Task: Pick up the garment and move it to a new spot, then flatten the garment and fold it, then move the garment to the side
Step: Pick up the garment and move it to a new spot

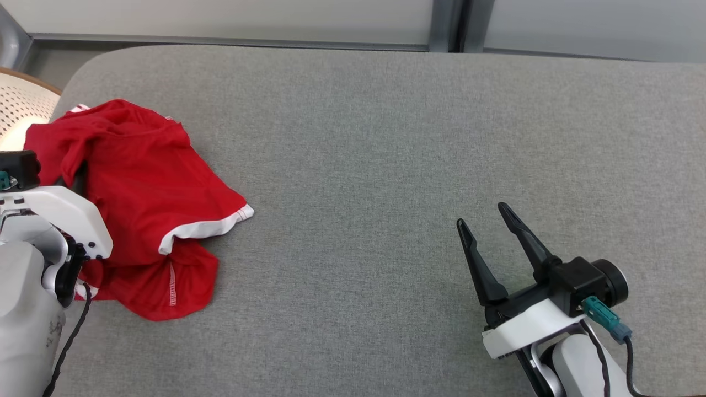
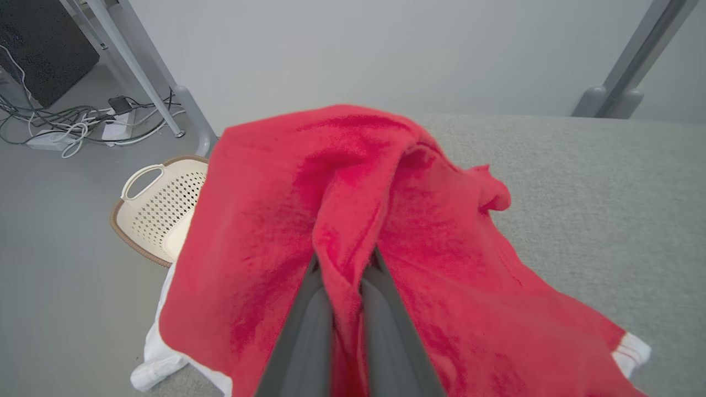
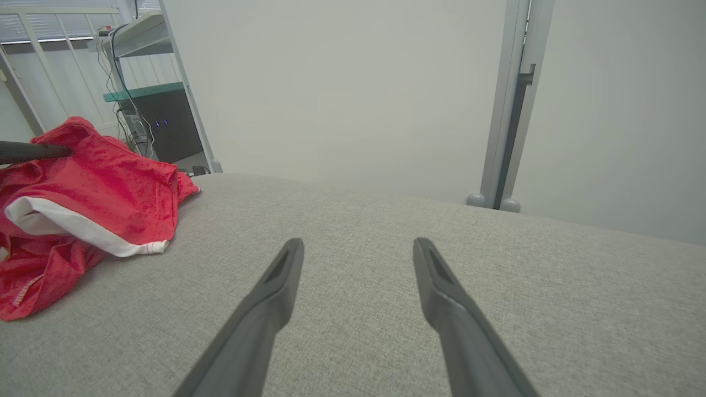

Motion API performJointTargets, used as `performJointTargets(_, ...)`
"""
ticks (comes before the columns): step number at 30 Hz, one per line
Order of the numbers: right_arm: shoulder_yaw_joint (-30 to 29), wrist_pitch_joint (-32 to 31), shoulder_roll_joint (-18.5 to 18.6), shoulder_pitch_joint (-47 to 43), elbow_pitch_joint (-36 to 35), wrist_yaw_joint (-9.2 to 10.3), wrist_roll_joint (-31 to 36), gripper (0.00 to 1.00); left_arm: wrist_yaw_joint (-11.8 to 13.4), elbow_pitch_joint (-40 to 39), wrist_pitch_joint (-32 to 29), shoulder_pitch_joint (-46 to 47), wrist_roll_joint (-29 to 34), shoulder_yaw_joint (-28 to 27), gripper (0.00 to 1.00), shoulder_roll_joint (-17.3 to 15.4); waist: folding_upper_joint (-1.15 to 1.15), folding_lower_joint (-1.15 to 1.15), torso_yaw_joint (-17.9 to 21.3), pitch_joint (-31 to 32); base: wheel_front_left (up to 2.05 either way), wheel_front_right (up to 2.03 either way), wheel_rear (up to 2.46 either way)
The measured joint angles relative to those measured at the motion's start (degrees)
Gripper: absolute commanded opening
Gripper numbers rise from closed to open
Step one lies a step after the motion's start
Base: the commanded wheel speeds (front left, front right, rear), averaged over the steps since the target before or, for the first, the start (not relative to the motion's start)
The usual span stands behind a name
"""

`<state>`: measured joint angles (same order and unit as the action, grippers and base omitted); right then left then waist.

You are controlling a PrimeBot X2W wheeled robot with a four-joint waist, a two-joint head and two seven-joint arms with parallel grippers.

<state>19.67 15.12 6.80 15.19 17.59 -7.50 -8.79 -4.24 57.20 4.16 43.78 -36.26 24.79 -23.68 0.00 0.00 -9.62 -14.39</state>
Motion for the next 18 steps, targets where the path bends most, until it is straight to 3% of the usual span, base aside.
performJointTargets(8,0.1,0.0,-1.1,-1.5,1.2,0.0,-0.8,1.0,1.5,-8.1,3.2,-1.8,0.5,0.0,0.0,-1.6,0.0,0.0,-1.2,5.3,0.0,0.0,0.0)
performJointTargets(18,-0.7,0.0,-2.0,-3.5,1.1,0.0,-1.3,1.0,4.9,-30.4,3.4,-7.7,-0.9,-1.6,0.0,-4.0,0.0,0.0,-0.7,11.2,0.0,0.0,0.0)
